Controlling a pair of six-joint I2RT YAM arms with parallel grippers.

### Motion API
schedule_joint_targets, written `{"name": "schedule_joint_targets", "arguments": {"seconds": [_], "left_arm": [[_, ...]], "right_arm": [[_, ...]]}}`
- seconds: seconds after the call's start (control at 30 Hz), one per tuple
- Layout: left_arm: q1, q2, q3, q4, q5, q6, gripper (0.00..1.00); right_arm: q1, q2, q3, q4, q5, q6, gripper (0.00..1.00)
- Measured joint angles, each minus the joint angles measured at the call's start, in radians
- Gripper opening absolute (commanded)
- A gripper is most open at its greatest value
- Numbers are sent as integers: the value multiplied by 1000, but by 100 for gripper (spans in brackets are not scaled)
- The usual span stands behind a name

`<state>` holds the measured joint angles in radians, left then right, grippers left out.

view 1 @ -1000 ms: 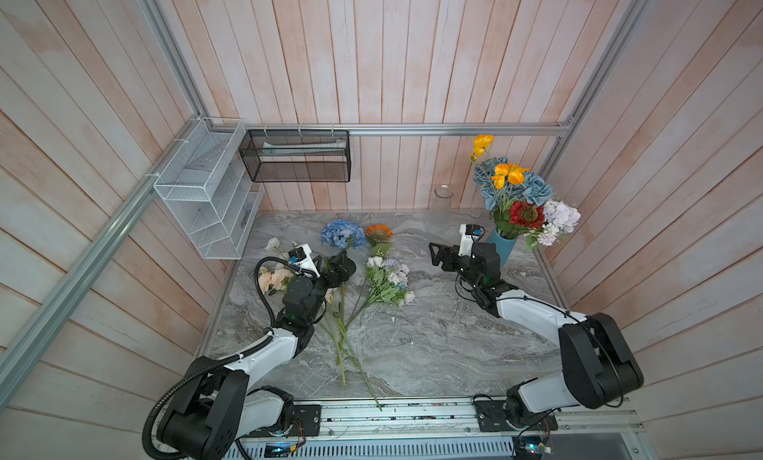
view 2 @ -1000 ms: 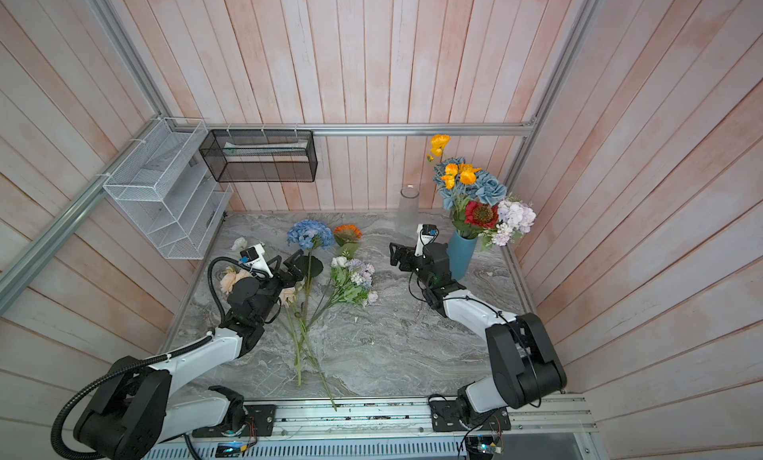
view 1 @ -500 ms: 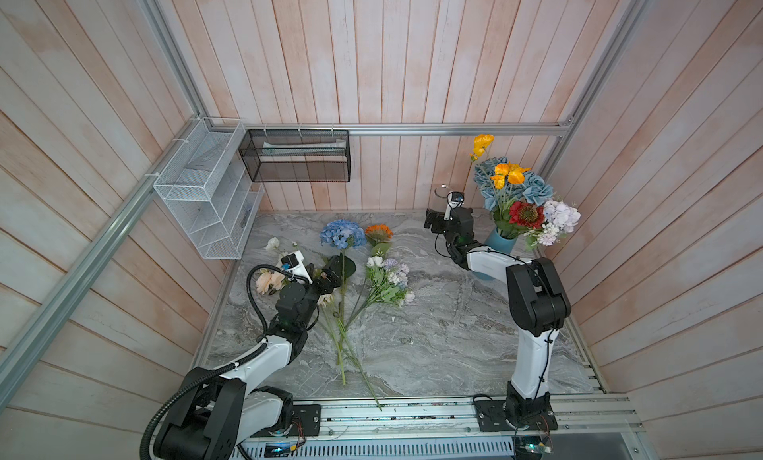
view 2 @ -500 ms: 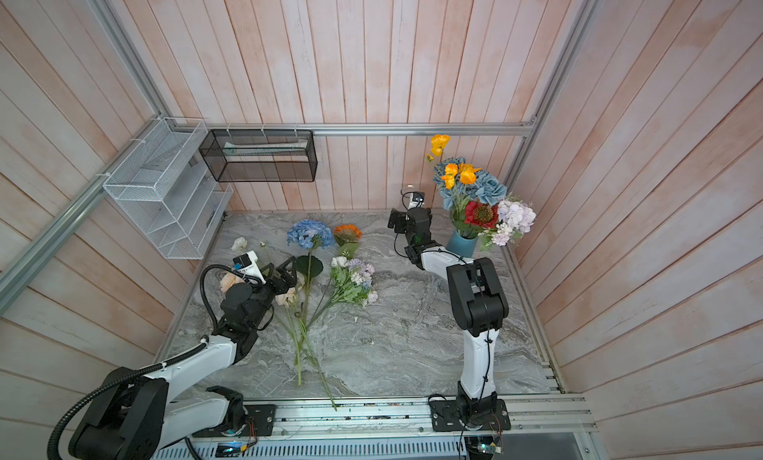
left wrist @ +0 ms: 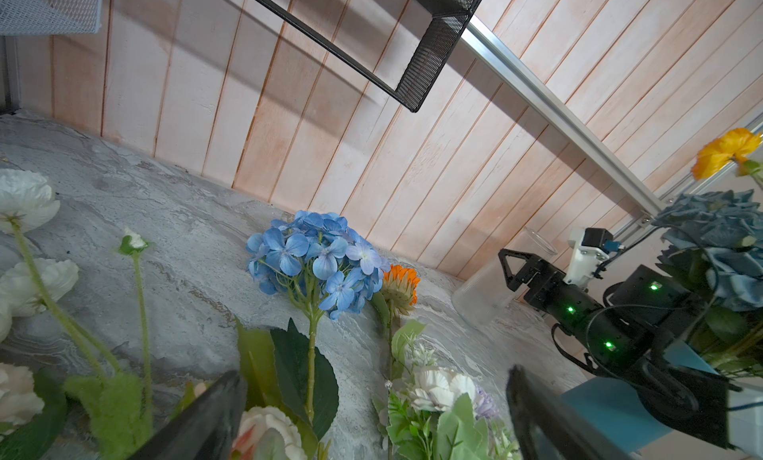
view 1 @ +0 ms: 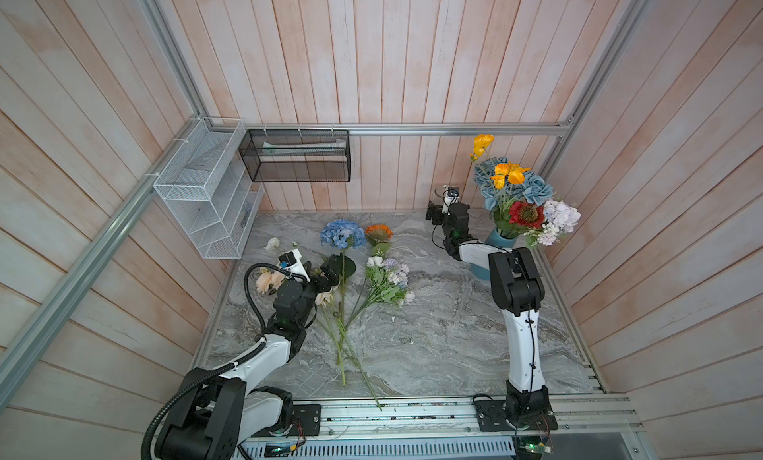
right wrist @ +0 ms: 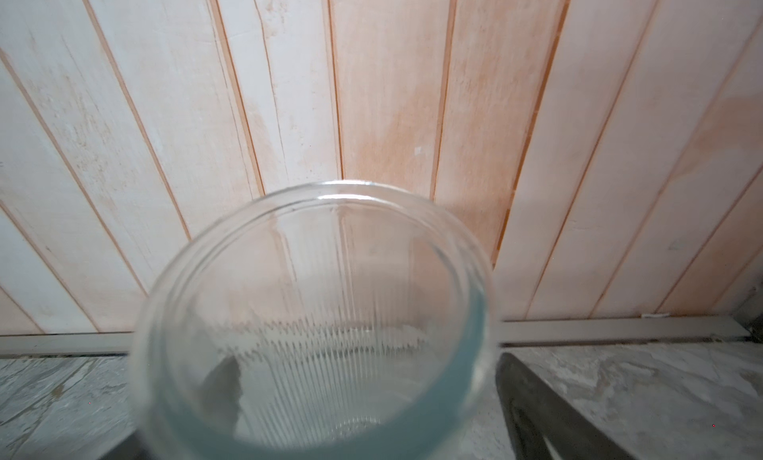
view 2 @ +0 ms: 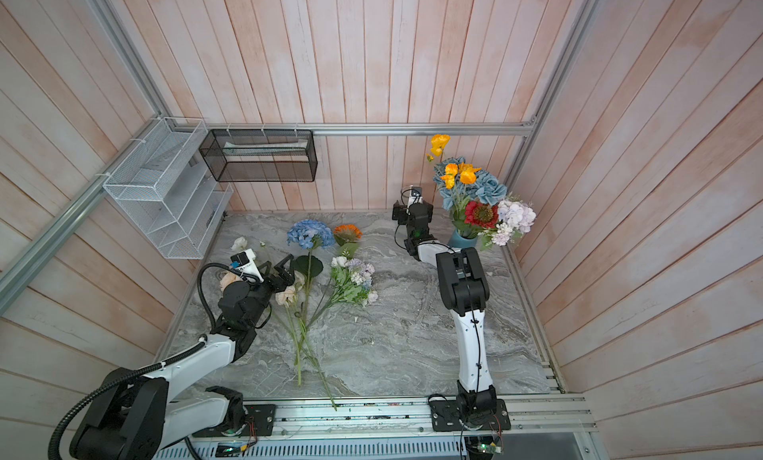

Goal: Arrange the flowers into the vase

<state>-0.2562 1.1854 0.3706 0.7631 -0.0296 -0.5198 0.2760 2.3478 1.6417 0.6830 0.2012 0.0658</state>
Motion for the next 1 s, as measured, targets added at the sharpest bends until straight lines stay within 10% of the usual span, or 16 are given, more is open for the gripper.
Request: {"name": "schedule_joint_targets", "arguments": {"seconds": [0.37,0.6,1.0], "left_arm": [[0,0,2,-5,11,-1,100],[0,-11,5,-16,15,-1,100],[16,-58,6,-42,-35,16,100]], "right_arm": [[-29,91,161,14,-28,-14,92],[-44,93,172,55,-99,-50,56],[-3,-165,-270,213,-154,-107,35]]}}
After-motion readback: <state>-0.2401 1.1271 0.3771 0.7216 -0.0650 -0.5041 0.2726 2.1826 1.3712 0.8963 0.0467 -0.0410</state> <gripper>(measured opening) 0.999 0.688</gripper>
